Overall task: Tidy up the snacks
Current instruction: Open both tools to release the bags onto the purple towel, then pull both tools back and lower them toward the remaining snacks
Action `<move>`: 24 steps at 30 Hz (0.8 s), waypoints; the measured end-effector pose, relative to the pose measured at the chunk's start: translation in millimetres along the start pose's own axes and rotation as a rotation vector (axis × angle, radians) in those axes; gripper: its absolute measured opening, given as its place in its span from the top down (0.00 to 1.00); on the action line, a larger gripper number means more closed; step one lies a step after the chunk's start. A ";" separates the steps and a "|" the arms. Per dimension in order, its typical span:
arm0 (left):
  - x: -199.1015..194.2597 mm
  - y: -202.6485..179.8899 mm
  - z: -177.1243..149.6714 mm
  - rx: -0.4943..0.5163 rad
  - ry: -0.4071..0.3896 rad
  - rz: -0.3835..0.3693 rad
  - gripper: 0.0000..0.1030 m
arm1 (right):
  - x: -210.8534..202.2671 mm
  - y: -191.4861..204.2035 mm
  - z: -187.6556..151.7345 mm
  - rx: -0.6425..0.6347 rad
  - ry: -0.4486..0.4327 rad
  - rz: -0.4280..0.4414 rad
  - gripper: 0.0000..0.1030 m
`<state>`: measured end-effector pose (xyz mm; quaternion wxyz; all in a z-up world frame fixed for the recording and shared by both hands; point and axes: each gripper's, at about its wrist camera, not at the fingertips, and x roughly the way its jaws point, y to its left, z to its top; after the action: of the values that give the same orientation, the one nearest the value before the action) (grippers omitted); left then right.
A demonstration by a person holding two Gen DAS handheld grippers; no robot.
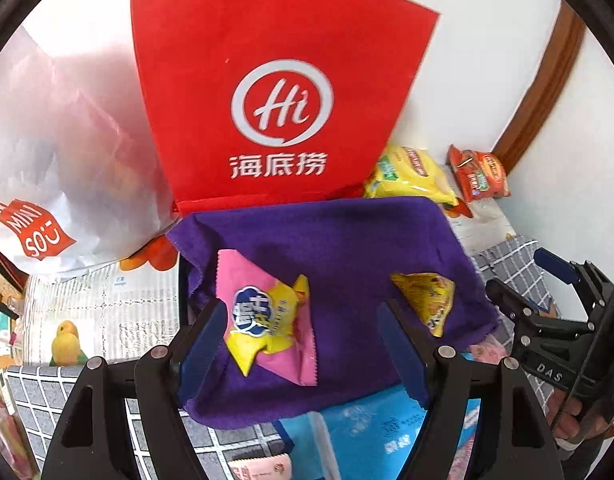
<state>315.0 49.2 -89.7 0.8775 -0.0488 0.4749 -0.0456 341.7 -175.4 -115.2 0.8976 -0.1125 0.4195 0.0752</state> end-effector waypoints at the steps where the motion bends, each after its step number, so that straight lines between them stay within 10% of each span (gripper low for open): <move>1: -3.4 -2.7 -0.5 0.000 -0.008 -0.002 0.26 | -4.9 -2.2 -2.6 0.003 -0.013 0.000 0.17; 24: -100.4 -13.1 -77.0 -0.027 -0.116 0.026 0.26 | -100.8 -22.3 -81.7 0.135 -0.082 0.087 0.17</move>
<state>195.3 45.7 -46.7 0.9033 -0.0571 0.4244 -0.0251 222.5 -222.7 -85.3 0.9155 -0.0301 0.3909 0.0900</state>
